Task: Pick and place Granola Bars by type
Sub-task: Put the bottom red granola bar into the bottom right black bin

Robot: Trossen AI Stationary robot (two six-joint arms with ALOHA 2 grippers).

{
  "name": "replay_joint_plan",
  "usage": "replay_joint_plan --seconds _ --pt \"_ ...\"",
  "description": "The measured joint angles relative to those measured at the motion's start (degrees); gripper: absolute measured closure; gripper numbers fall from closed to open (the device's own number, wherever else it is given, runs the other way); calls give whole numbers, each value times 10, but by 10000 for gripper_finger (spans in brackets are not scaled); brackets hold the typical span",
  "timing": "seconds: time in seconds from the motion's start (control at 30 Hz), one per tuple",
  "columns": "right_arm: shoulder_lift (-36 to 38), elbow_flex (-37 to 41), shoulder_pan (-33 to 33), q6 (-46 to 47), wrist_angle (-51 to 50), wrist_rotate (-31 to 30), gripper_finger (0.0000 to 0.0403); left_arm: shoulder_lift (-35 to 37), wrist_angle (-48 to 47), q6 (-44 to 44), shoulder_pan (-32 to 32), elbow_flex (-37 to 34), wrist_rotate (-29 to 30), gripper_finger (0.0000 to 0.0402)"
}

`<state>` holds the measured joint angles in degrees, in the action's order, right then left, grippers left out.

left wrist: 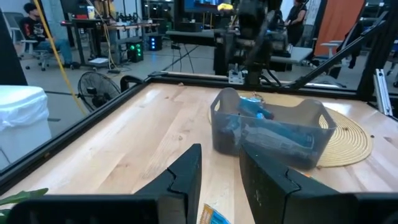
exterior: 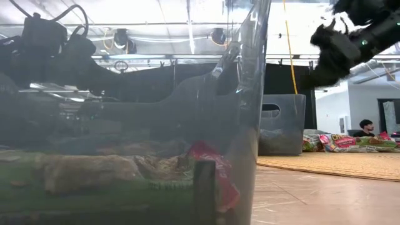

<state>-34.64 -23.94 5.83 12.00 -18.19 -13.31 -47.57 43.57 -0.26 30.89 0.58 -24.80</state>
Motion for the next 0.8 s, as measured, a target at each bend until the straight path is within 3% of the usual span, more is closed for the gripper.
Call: replay_joint_plan --seconds 0.13,0.3,0.47,0.8 --pt "-63 -94 -18 82 -165 0 197 0 0 0 0 0 15 289" --pt "-127 -127 -40 192 -312 25 211 0 0 0 0 0 41 289" --pt "-161 -107 -51 234 -331 90 217 0 0 0 0 0 61 289" --pt "-175 -49 -73 233 -240 129 190 0 0 0 -1 0 70 289"
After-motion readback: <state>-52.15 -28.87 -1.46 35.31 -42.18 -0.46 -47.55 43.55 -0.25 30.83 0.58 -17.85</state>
